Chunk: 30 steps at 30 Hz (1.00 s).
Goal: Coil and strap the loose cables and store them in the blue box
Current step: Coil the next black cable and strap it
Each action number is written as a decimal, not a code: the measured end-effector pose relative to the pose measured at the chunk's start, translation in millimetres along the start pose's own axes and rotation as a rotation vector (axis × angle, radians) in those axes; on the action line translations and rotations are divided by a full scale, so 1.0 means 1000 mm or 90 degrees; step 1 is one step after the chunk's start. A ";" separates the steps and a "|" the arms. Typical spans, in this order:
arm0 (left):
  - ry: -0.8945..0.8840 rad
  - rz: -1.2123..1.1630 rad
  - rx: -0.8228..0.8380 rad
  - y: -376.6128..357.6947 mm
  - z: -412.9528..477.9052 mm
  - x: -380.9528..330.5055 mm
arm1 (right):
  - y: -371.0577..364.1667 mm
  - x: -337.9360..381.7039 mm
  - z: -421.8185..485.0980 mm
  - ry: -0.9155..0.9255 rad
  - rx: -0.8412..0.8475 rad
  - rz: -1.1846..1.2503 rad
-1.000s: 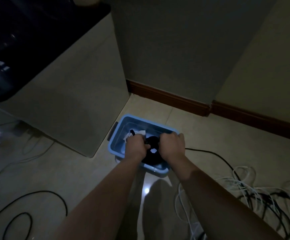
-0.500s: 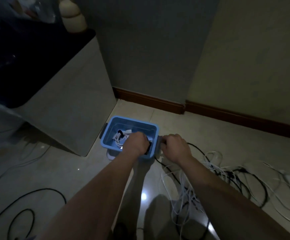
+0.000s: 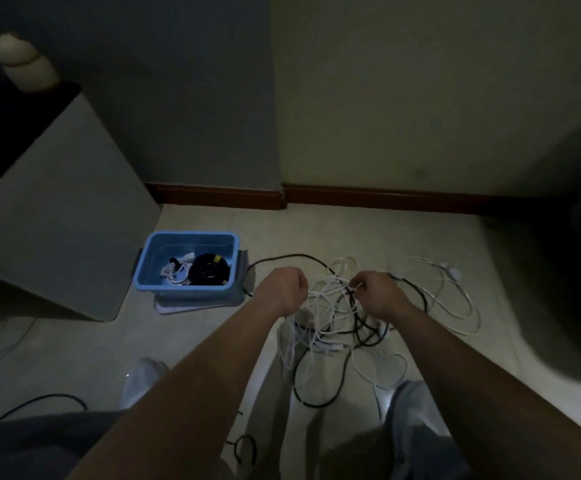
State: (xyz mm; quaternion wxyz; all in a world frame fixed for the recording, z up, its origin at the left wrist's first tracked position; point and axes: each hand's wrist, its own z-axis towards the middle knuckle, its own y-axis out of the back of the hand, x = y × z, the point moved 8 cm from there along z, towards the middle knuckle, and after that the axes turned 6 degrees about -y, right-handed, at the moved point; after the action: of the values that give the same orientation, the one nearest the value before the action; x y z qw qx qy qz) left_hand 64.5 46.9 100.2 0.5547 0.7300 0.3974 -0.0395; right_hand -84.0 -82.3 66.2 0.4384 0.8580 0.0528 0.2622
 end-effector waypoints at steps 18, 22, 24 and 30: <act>-0.147 0.115 0.175 -0.161 0.129 -0.063 | -0.033 -0.187 0.079 -0.189 0.031 -0.024; -0.177 0.140 0.205 -0.184 0.156 -0.062 | -0.037 -0.199 0.109 -0.258 -0.028 -0.030; -0.171 0.147 0.226 -0.194 0.164 -0.060 | -0.039 -0.212 0.111 -0.342 -0.049 -0.006; -0.128 0.077 0.259 -0.217 0.177 -0.046 | -0.047 -0.239 0.122 -0.384 -0.069 0.007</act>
State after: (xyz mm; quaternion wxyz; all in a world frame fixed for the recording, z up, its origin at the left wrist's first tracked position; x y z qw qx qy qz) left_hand -34.5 -111.5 -112.7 0.4344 0.8415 0.2796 -0.1580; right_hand -221.9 -218.6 -124.8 0.4782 0.8727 -0.0987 0.0003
